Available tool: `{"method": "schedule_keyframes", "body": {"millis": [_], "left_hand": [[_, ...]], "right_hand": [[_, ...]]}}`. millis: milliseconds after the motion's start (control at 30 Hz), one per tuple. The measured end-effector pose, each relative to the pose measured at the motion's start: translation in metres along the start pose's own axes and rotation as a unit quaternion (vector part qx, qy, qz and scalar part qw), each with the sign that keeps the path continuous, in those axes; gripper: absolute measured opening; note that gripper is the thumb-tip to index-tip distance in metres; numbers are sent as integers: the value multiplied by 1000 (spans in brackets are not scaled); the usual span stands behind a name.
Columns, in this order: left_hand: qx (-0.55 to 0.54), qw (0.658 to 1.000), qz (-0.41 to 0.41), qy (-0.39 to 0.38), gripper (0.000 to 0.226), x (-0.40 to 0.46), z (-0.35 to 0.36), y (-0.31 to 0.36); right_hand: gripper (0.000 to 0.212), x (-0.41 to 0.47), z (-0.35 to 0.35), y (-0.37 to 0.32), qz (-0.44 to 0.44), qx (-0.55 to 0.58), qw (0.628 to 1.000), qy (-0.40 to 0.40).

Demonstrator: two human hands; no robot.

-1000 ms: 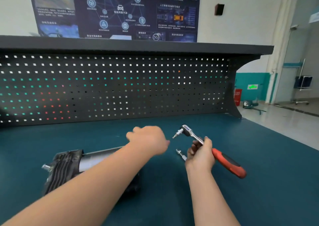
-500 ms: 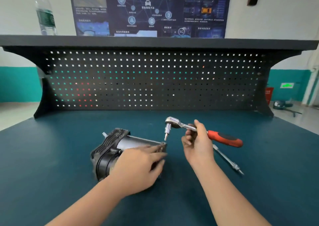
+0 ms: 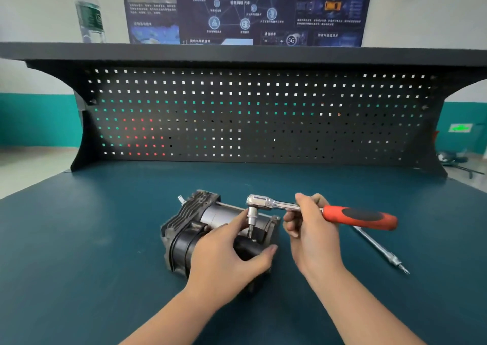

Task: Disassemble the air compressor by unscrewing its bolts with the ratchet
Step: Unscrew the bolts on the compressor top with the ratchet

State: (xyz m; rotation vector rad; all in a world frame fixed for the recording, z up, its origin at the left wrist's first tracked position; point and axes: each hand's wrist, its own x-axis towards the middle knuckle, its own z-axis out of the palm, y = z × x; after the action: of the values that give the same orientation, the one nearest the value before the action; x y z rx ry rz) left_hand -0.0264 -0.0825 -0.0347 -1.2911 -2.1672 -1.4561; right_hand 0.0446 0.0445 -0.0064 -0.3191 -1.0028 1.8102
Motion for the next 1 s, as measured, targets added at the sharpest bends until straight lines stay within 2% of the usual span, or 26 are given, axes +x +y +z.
{"method": "schedule_keyframes", "body": {"millis": [167,300,367,467,567,633,700,833,1000], "left_hand": [[-13,1000,-18,17,71,1,7,-2],[-7,1000,5,20,48,2,7,2],[1,1000,10,14,51,3,8,4],[-3,1000,12,17,52,3,9,4],[-5,1000,24,17,52,2,10,3],[-4,999,25,23,61,2,10,4],[4,999,25,29,65,1,11,5],[4,999,0,43,59,2,13,7],[-8,998,-40,-39,54,8,9,8]], "right_hand": [[42,3,-5,-2,-34,-36,999,16],[50,2,-6,-1,-60,-56,997,9],[51,3,-7,-1,-76,-66,995,8],[48,5,-10,-2,-89,-83,993,5],[35,7,-11,-4,-101,-110,989,-1],[30,8,-12,-4,-110,-136,985,-5],[28,8,-12,-2,-117,-152,981,-11],[28,4,-11,-1,-139,-159,977,-12],[30,6,-13,-5,-144,-133,981,-4]]}}
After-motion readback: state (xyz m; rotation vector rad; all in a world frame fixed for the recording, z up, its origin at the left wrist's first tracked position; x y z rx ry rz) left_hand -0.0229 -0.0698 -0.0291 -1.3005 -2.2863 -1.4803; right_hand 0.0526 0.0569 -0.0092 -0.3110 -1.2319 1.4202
